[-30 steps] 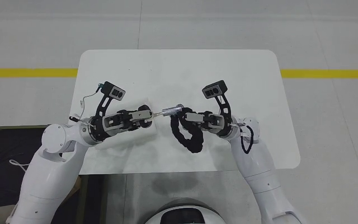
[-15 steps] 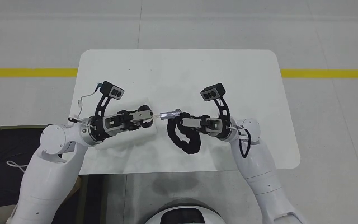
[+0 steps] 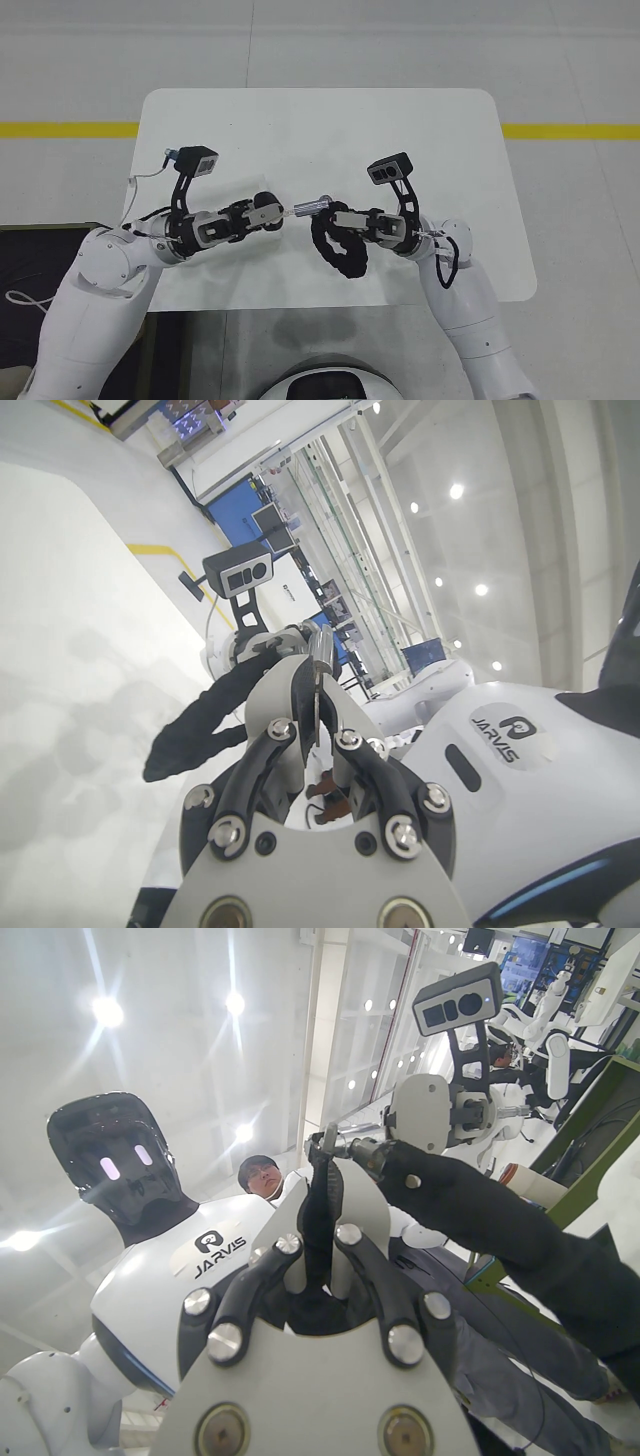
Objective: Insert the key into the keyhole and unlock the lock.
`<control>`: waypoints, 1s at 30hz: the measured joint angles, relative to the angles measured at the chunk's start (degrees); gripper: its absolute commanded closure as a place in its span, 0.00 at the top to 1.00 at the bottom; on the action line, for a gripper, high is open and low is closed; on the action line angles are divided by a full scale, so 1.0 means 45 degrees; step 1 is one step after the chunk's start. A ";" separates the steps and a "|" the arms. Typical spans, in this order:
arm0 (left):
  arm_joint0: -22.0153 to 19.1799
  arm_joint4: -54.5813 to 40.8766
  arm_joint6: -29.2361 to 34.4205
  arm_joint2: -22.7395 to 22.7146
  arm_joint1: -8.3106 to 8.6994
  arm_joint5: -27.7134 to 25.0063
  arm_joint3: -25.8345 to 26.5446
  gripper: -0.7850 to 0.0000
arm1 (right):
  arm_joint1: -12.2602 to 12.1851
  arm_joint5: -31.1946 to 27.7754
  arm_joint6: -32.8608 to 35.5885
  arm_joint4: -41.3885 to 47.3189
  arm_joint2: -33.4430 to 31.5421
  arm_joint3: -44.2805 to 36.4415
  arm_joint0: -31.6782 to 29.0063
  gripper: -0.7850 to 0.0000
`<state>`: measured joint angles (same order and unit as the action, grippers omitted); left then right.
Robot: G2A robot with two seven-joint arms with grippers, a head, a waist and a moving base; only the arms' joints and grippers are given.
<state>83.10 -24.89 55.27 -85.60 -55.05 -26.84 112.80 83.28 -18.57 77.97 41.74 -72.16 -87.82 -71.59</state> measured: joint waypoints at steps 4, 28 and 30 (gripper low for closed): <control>0.0112 0.1368 -0.0545 -0.0064 -0.0053 -0.1251 0.0204 0.00 | -0.0048 -0.0026 -0.0140 0.0058 -0.0033 0.0017 0.0051 0.00; 0.0559 1.4909 -0.9800 -0.0632 -0.1042 -0.5834 0.0907 0.00 | -0.0187 -0.0209 -0.1117 0.0142 0.0384 0.0468 0.0604 0.00; 0.0608 1.6231 -1.0930 -0.0581 -0.1137 -0.5783 0.0885 0.00 | -0.0205 -0.0217 -0.1137 0.0175 0.0367 0.0493 0.0626 0.00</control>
<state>85.83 48.15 6.09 -88.21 -60.17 -52.86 116.78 82.36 -19.55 72.86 42.52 -70.51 -85.61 -68.77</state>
